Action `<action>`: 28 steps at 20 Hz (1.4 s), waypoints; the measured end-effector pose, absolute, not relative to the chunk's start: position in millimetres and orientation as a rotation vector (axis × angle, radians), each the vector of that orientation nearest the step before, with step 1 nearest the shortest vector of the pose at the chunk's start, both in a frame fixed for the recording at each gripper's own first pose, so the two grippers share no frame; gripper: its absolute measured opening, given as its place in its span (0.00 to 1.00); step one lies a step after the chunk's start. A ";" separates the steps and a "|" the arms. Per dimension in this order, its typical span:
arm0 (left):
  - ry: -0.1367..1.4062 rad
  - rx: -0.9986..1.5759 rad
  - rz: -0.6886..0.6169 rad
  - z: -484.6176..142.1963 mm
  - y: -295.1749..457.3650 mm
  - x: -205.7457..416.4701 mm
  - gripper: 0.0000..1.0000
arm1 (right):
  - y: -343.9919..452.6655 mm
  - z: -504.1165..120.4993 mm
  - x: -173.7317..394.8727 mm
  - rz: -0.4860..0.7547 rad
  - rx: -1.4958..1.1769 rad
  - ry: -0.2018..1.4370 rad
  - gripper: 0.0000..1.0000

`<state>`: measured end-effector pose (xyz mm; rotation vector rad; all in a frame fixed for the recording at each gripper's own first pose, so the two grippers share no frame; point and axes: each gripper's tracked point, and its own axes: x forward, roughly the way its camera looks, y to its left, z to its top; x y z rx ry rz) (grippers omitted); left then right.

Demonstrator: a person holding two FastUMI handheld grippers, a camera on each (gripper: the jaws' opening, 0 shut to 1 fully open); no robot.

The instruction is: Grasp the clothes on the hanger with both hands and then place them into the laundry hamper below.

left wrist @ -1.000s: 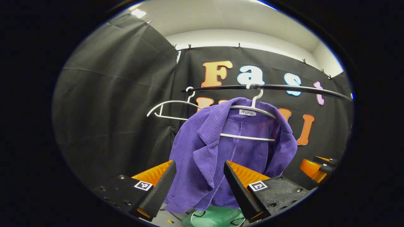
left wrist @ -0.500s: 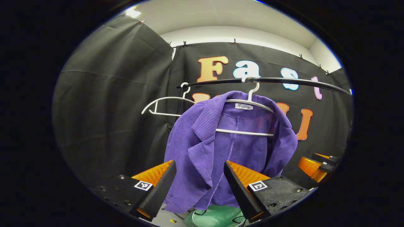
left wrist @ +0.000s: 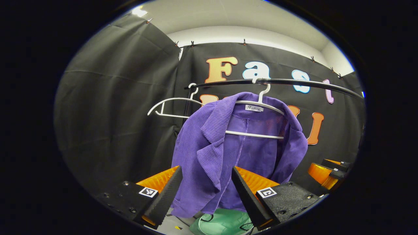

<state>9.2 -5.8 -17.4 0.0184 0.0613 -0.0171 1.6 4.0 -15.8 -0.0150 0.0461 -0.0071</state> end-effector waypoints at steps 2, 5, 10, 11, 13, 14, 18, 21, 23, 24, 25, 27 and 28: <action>0.072 0.016 -0.012 -21.8 -3.7 11.6 0.92 | 4.4 -18.2 6.2 -0.009 -0.012 0.053 0.90; 0.094 0.011 -0.012 -30.2 -3.8 14.0 0.95 | 3.1 -23.1 15.4 -0.014 -0.015 0.064 0.89; 0.120 0.025 0.003 -40.3 1.3 22.1 0.96 | 6.3 -27.3 34.6 -0.003 -0.008 0.088 0.84; 0.123 0.024 0.006 -41.0 2.2 24.5 0.99 | 8.0 -27.8 38.9 0.001 -0.006 0.088 0.84; 0.124 0.020 0.009 -41.8 2.8 29.9 0.98 | 9.8 -27.6 47.1 0.005 -0.004 0.093 0.84; 0.124 0.020 0.011 -41.8 4.0 31.5 0.96 | 11.2 -26.8 50.9 0.011 -0.001 0.093 0.73; 0.124 0.027 0.010 -43.6 3.9 44.6 0.96 | 16.0 -29.4 66.2 0.026 -0.003 0.108 0.77; 0.125 0.025 0.011 -45.6 4.3 55.4 0.99 | 16.8 -31.9 76.8 0.029 -0.005 0.113 0.41; 0.130 0.024 0.007 -47.9 4.7 61.9 0.99 | 17.6 -32.1 77.3 0.033 0.007 0.127 0.26; 0.133 0.025 0.004 -48.7 4.4 65.2 0.99 | 19.2 -38.9 85.0 0.036 0.022 0.134 0.25; 0.132 0.025 0.003 -48.6 4.8 68.3 0.99 | 15.6 -38.1 86.8 0.031 0.035 0.135 0.25; 0.130 0.023 -0.004 -48.5 4.0 74.4 0.96 | 18.2 -37.3 90.4 0.041 0.055 0.147 0.12; 0.129 0.019 -0.010 -48.4 3.7 77.3 0.95 | 16.2 -37.6 91.1 0.034 0.058 0.145 0.12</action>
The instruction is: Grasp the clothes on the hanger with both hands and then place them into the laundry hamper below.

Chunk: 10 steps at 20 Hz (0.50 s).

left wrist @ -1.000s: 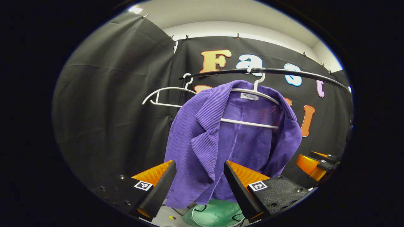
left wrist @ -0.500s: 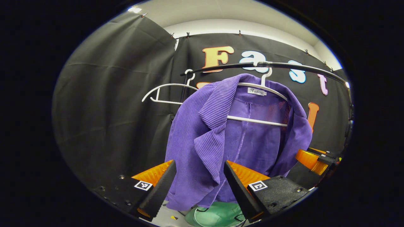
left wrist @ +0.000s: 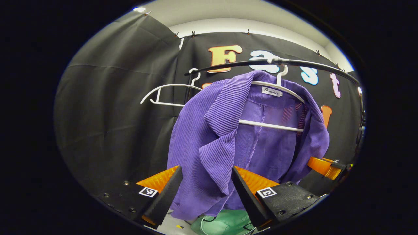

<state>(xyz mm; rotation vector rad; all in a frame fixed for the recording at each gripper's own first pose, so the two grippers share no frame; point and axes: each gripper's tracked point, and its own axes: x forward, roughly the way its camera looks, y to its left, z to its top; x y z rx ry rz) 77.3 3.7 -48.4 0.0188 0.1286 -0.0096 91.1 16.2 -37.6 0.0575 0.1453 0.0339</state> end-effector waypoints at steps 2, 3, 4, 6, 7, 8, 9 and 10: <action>0.123 0.010 -0.024 -49.1 0.0 83.6 0.94 | 16.0 -33.8 90.7 0.046 0.077 0.143 0.08; 0.119 0.003 -0.028 -48.6 -1.8 86.5 0.89 | 16.3 -34.4 92.0 0.053 0.092 0.154 0.08; 0.121 -0.002 -0.031 -50.6 -1.2 91.5 0.87 | 15.9 -34.8 92.9 0.055 0.102 0.163 0.08; 0.131 -0.012 -0.037 -52.9 -3.3 99.2 0.86 | 13.6 -36.9 95.8 0.051 0.097 0.172 0.08; 0.134 -0.016 -0.041 -53.9 -4.4 102.5 0.77 | 12.3 -38.6 97.2 0.045 0.087 0.177 0.08; 0.131 -0.018 -0.045 -53.0 -5.1 105.0 0.74 | 10.9 -39.8 97.5 0.041 0.074 0.182 0.08; 0.127 -0.018 -0.047 -53.4 -6.1 109.6 0.72 | 11.5 -40.7 98.6 0.043 0.067 0.187 0.08; 0.124 -0.015 -0.049 -53.1 -6.3 112.6 0.65 | 12.7 -41.7 99.1 0.047 0.067 0.192 0.08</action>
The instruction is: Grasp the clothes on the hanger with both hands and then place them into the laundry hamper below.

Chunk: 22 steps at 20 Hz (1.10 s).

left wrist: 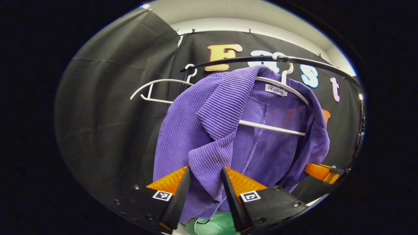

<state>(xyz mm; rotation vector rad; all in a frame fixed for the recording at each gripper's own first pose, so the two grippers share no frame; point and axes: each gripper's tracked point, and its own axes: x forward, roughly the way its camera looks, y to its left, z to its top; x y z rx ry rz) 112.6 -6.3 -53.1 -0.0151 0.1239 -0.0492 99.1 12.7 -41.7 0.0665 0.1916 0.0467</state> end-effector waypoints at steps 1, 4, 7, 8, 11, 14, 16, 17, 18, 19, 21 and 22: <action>0.130 -0.010 -0.056 -54.4 -7.6 116.1 0.57 | 13.5 -42.3 100.0 0.049 0.069 0.197 0.08; 0.139 -0.021 -0.052 -55.9 -5.5 114.5 0.23 | 13.2 -42.1 101.8 0.049 0.075 0.202 0.08; 0.155 -0.064 -0.112 -52.2 -19.8 107.7 0.00 | 10.3 -40.9 101.0 0.055 0.080 0.209 0.08; 0.156 -0.058 -0.113 -50.8 -17.8 107.2 0.00 | 9.9 -41.1 101.0 0.056 0.080 0.212 0.08; 0.133 0.006 -0.111 -40.5 -10.9 100.4 0.00 | 2.8 -36.7 104.2 0.052 0.083 0.216 0.08; 0.104 0.030 -0.118 -22.5 -6.1 94.4 0.00 | -7.6 -24.9 109.8 0.047 0.103 0.218 0.08; 0.089 0.028 -0.102 -9.3 7.0 88.5 0.00 | -16.8 -11.7 115.1 0.045 0.124 0.215 0.08; 0.082 0.021 -0.091 -3.4 14.2 87.2 0.00 | -19.6 -5.7 118.3 0.047 0.132 0.215 0.08; 0.075 0.015 -0.078 1.9 22.5 86.5 0.00 | -22.9 1.0 120.1 0.051 0.140 0.214 0.08; 0.065 0.012 -0.063 7.8 31.3 86.3 0.00 | -27.4 6.3 122.2 0.053 0.148 0.216 0.08; 0.049 0.024 -0.031 17.2 49.4 85.7 0.00 | -32.7 17.2 127.8 0.061 0.159 0.215 0.08; 0.042 0.028 -0.020 21.2 56.8 85.1 0.00 | -33.7 23.1 128.7 0.068 0.167 0.211 0.08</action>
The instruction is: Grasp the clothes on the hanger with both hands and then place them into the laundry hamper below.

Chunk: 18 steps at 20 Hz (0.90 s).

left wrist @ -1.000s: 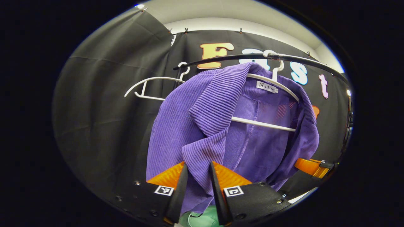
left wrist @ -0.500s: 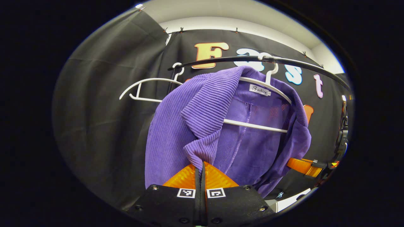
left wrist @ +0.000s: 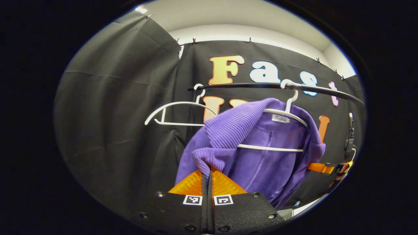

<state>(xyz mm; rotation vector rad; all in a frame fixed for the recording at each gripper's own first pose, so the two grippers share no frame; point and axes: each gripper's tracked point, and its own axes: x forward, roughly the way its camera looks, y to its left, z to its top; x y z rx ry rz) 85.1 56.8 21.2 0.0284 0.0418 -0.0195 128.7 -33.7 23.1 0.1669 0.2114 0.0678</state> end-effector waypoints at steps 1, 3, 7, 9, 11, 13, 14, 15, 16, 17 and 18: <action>0.033 0.027 -0.013 26.5 62.9 85.4 0.00 | -34.5 29.7 129.6 0.078 0.176 0.207 0.08; 0.021 0.031 0.006 34.6 77.0 88.9 0.00 | -36.4 42.4 129.3 0.099 0.190 0.195 0.08; -0.017 0.038 0.037 56.5 99.9 96.2 0.00 | -39.7 62.8 127.4 0.153 0.193 0.154 0.07; -0.019 0.046 0.031 59.7 102.8 103.4 0.00 | -40.3 64.0 126.3 0.164 0.206 0.151 0.08; -0.007 0.064 0.009 58.2 101.4 110.7 0.00 | -42.5 66.0 123.1 0.161 0.222 0.142 0.08; -0.014 0.089 -0.028 63.8 101.1 119.8 0.00 | -42.4 70.3 119.9 0.150 0.218 0.113 0.08; -0.020 0.089 -0.049 65.4 103.1 127.6 0.00 | -42.2 75.7 119.4 0.138 0.218 0.089 0.08; -0.022 0.071 -0.075 67.1 103.9 134.1 0.00 | -42.7 79.9 118.5 0.127 0.220 0.071 0.08; -0.026 0.049 -0.103 70.1 104.3 138.5 0.00 | -41.4 82.9 118.8 0.121 0.215 0.052 0.08; -0.031 0.028 -0.130 73.2 106.9 143.5 0.00 | -41.1 85.7 118.3 0.119 0.207 0.035 0.08; -0.039 0.010 -0.154 76.6 110.1 148.9 0.00 | -39.0 90.0 117.0 0.119 0.206 0.019 0.08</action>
